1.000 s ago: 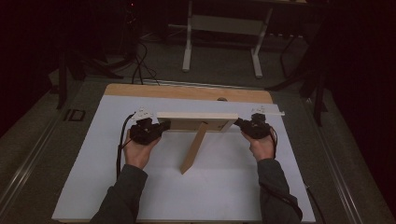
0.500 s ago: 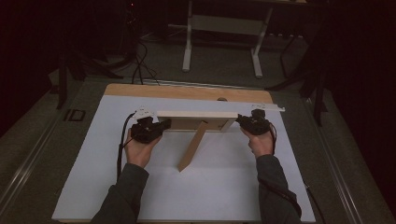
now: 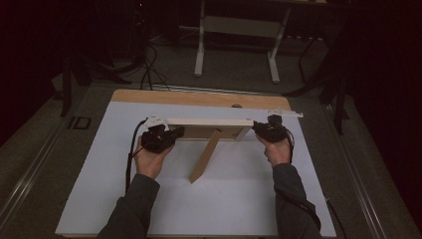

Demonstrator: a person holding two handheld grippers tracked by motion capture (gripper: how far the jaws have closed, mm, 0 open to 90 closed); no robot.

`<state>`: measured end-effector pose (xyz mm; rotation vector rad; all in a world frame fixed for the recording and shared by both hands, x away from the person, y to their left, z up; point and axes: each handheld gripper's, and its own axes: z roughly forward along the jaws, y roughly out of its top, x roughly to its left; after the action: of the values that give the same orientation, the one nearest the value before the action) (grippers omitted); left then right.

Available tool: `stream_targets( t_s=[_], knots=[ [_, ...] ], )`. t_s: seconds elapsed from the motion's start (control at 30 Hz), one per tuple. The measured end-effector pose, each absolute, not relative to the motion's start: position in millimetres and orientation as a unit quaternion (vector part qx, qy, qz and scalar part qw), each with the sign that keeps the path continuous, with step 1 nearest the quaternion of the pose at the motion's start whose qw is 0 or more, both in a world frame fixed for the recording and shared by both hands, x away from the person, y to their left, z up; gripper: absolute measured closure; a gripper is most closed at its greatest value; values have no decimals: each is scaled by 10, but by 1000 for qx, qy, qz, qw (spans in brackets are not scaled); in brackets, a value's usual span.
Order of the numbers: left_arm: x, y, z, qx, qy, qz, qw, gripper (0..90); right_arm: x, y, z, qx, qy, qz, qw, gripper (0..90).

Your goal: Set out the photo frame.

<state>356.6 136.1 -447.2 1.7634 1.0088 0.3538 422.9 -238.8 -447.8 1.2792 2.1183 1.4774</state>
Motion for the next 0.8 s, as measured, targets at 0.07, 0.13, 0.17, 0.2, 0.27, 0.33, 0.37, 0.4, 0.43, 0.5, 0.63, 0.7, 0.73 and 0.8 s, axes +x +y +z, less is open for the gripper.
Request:
stream_targets(
  t_s=[0.07, 0.13, 0.17, 0.2, 0.27, 0.33, 0.37, 0.4, 0.43, 0.5, 0.63, 0.7, 0.73, 0.8],
  knots=[
    [3565, 1346, -4464, 733, 419, 147, 515, 900, 4223, -2384, -4480, 440, 728, 509, 131, 896],
    [3567, 1332, -4453, 733, 417, 147, 516, 900, 4218, -2383, -4478, 440, 728, 510, 129, 896],
    [3568, 1323, -4447, 733, 417, 147, 517, 900, 4215, -2383, -4476, 439, 728, 511, 128, 896],
    [3571, 1316, -4441, 733, 417, 148, 518, 900, 4212, -2383, -4474, 438, 728, 512, 127, 896],
    [3575, 1301, -4429, 733, 415, 148, 518, 900, 4205, -2378, -4470, 435, 730, 511, 127, 896],
    [3580, 1285, -4420, 733, 414, 147, 519, 900, 4195, -2371, -4466, 431, 733, 511, 125, 896],
    [3583, 1278, -4415, 734, 413, 147, 518, 900, 4190, -2368, -4465, 430, 734, 511, 125, 896],
    [3586, 1270, -4412, 734, 413, 147, 518, 900, 4187, -2366, -4464, 428, 735, 512, 125, 896],
    [3591, 1262, -4411, 734, 413, 147, 518, 900, 4183, -2363, -4463, 427, 735, 512, 125, 896],
    [3594, 1256, -4408, 735, 412, 146, 518, 900, 4180, -2360, -4463, 426, 735, 512, 125, 897],
    [3605, 1193, -4392, 738, 407, 144, 518, 900, 4174, -2356, -4458, 421, 739, 512, 124, 896],
    [3606, 1164, -4379, 740, 405, 144, 517, 900, 4174, -2355, -4456, 420, 739, 512, 123, 896],
    [3608, 1151, -4373, 741, 403, 144, 517, 900, 4174, -2355, -4456, 420, 740, 512, 123, 896],
    [3611, 1131, -4366, 742, 401, 144, 517, 900, 4173, -2355, -4455, 418, 741, 511, 123, 896]
  ],
)
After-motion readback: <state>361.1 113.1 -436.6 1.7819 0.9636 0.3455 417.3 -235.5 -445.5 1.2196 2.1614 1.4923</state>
